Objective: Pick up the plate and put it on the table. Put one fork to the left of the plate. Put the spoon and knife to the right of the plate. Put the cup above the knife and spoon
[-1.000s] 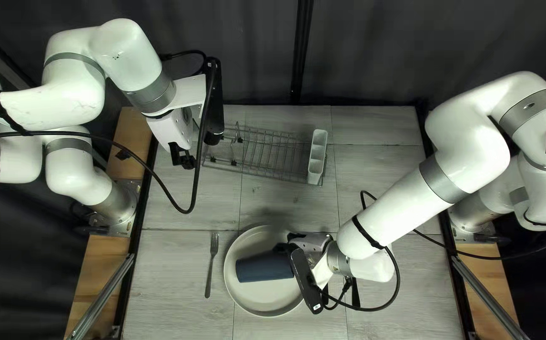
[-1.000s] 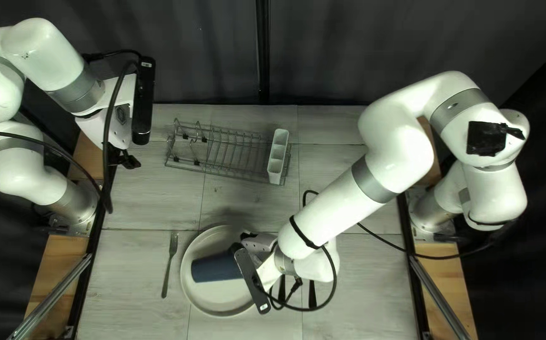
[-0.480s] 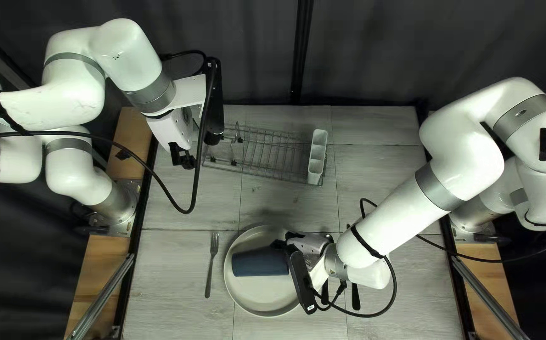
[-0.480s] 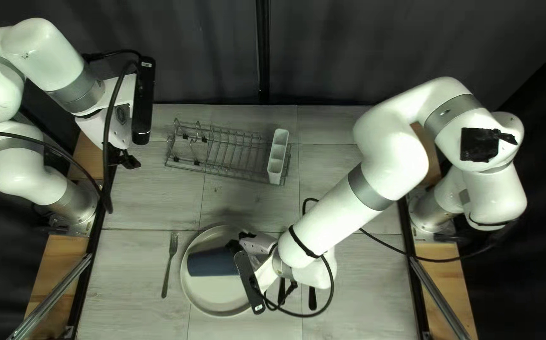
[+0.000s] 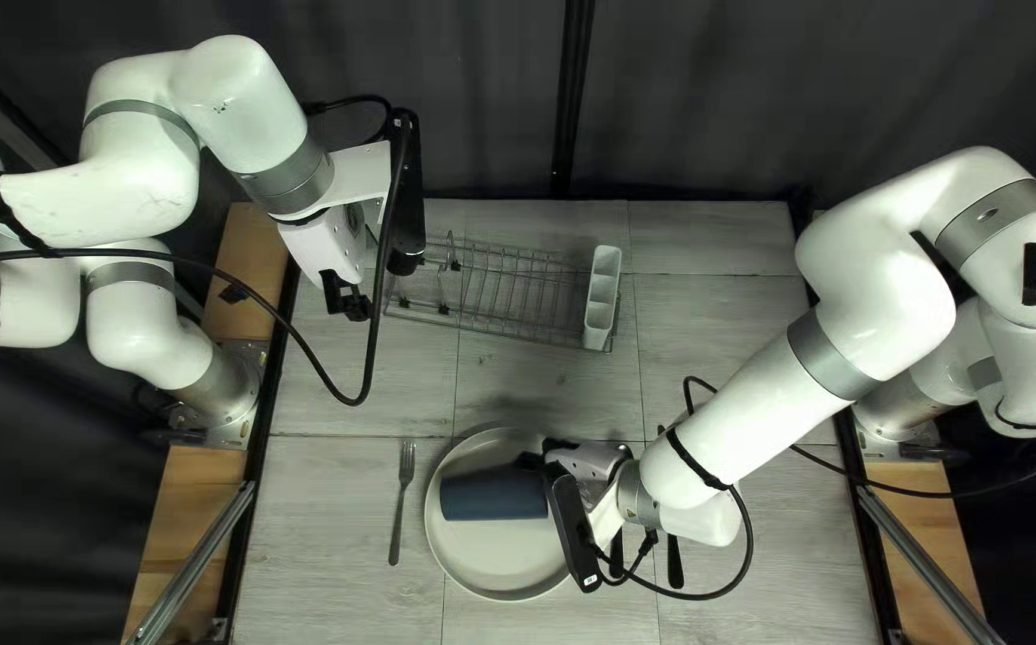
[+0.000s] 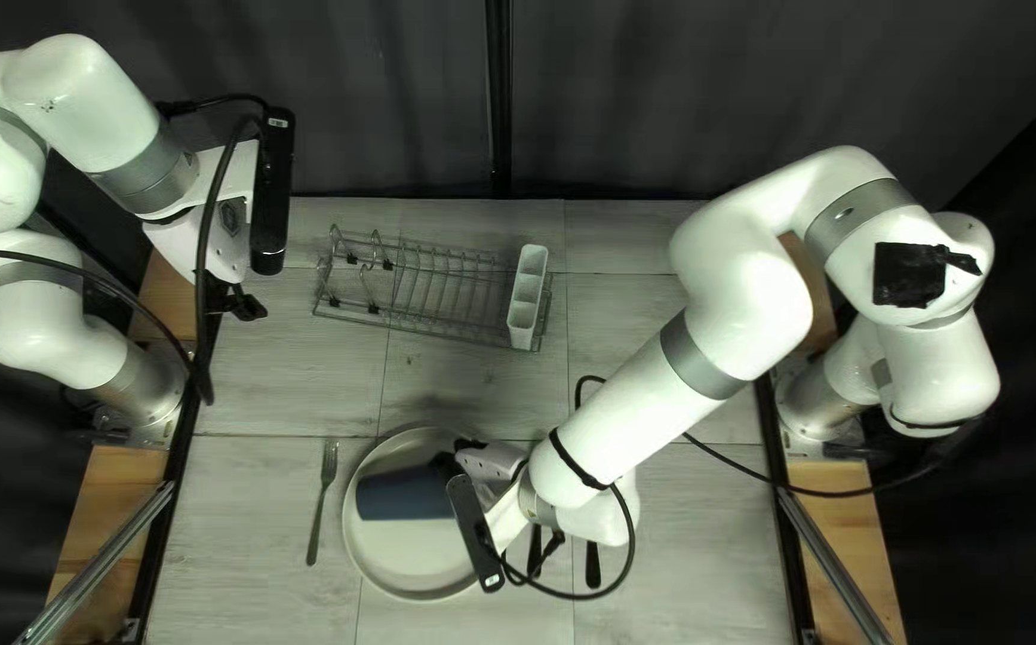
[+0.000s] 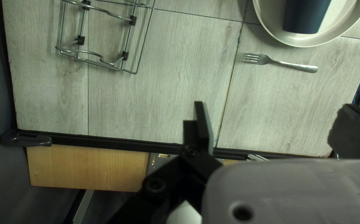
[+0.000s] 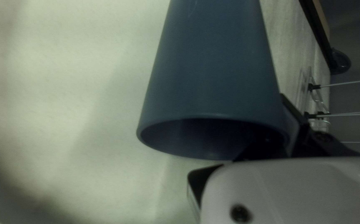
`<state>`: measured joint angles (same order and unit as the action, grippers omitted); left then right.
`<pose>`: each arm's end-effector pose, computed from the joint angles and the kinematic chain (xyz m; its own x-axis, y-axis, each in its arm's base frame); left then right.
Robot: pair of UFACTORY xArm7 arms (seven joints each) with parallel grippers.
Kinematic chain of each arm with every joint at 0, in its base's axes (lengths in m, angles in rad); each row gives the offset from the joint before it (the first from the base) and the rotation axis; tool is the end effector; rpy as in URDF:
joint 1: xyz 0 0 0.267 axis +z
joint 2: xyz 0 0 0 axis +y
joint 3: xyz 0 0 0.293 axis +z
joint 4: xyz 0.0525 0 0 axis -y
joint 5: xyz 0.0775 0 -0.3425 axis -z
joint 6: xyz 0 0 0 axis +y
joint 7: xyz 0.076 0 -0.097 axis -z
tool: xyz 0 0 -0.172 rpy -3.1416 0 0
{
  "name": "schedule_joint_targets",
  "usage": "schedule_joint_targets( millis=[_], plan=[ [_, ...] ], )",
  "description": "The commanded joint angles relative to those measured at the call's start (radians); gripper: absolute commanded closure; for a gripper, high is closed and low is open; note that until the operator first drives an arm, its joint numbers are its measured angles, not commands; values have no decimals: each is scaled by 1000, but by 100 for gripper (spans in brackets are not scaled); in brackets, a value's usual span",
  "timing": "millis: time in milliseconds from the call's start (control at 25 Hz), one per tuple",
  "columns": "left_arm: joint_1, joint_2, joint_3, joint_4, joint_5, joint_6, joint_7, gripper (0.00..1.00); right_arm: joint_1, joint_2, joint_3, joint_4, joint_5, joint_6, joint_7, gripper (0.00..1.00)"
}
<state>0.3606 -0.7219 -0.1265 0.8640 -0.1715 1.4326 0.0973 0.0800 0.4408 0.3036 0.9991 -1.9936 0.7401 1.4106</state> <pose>0.3062 0.0307 0.3486 0.9720 0.1755 0.1560 0.1658 -0.9834 0.0731 0.5928 0.1242 0.0730 0.5640 0.7012 0.4362 0.2523 -0.6493 0.7175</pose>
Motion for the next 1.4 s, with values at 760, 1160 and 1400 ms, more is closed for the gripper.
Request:
schedule_joint_targets(
  millis=[760,1160,1400],
  plan=[
    [0,0,0,0,0,0,0,0,28,21,-9,3,8,87,-29,100],
    [0,0,0,0,0,0,0,0,50,-200,25,-52,185,79,-263,100],
    [0,0,0,0,0,0,0,0,101,-290,74,-55,342,166,-453,100]
  ],
)
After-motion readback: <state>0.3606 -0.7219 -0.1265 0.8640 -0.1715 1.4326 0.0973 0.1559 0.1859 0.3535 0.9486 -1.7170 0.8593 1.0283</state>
